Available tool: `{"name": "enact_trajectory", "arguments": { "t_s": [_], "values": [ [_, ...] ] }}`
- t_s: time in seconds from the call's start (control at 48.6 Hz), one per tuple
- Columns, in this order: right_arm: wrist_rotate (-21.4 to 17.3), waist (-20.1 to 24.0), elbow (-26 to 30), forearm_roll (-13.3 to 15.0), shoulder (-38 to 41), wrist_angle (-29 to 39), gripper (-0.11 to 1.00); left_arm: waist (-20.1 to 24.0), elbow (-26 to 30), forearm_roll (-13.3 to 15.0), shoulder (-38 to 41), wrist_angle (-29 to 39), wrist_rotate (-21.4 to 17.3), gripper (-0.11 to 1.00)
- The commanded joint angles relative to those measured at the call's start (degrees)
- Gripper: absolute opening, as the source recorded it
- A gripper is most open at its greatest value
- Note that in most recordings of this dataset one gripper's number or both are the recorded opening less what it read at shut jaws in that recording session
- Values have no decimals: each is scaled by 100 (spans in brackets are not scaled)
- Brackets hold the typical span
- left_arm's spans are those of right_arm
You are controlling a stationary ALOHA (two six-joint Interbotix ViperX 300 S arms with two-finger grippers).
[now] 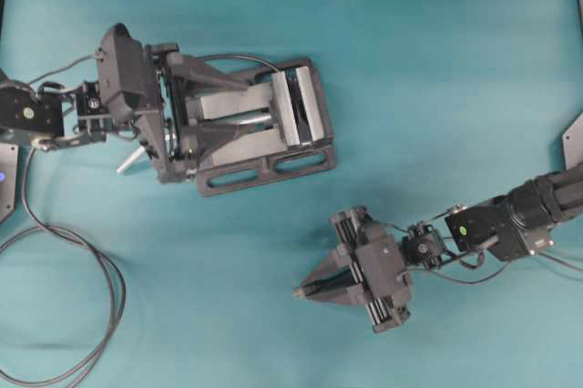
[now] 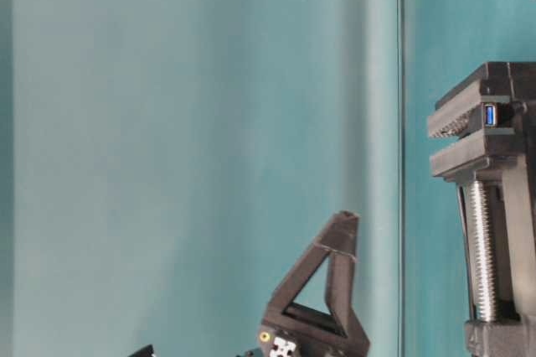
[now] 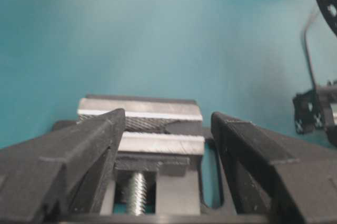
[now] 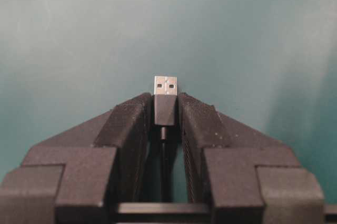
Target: Insert the USB cable into the fixed female connector.
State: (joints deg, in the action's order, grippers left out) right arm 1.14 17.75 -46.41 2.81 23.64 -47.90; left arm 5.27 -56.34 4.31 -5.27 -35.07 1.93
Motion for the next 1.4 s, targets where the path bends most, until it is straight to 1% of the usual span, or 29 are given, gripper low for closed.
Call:
{"name": "enact_trajectory", "arguments": {
  "t_s": [0.0, 0.164, 0.432, 0.514, 0.596, 0.678, 0.802, 0.843, 0.925, 1.007, 1.11, 1.131, 1.213, 1.336, 1.357, 1.377],
  "values": [
    [35, -79, 0, -9, -281, -18, 21, -97, 79, -26, -141, 97, -9, 84],
    [35, -193, -132, -35, -571, -9, 21, -141, -53, -26, -439, 352, -9, 84],
    [26, -246, -264, -264, -905, 211, 21, -141, -589, -26, -1204, 413, -26, 84],
    [26, -246, -255, -404, -976, 360, 21, -141, -747, -26, -1415, 431, -35, 84],
    [26, -246, -237, -659, -1028, 404, 21, -141, -861, -26, -1564, 545, -35, 84],
    [26, -229, -237, -1037, -1099, 422, 21, -141, -896, -26, -1696, 773, -44, 84],
    [79, -149, -246, -1731, -1213, 422, 21, -141, -914, -26, -1916, 1195, -88, 84],
    [105, -105, -246, -1978, -1239, 422, 21, -141, -949, -26, -1995, 1248, -88, 84],
    [167, 0, -220, -2355, -1248, 422, 21, -141, -1037, -26, -2162, 1310, -88, 84],
    [352, 105, -176, -2751, -1248, 457, 21, -141, -1178, -26, -2355, 1310, -79, 84],
    [721, 237, -88, -3375, -1248, 510, 21, -141, -1380, -26, -2689, 1310, -79, 84],
    [853, 272, -62, -3595, -1248, 510, 21, -141, -1415, -26, -2751, 1310, -79, 84],
    [1222, 360, 18, -4175, -1239, 492, 21, -141, -1547, -26, -2988, 1362, -70, 84],
    [1828, 501, 141, -5142, -1230, 360, 21, -141, -1714, -26, -3305, 1503, -70, 84],
    [1916, 527, 167, -5317, -1222, 308, 21, -141, -1758, -26, -3375, 1547, -70, 84],
    [2048, 563, 211, -5572, -1204, 229, 21, -141, -1793, -26, -3419, 1591, -70, 84]
  ]
}}
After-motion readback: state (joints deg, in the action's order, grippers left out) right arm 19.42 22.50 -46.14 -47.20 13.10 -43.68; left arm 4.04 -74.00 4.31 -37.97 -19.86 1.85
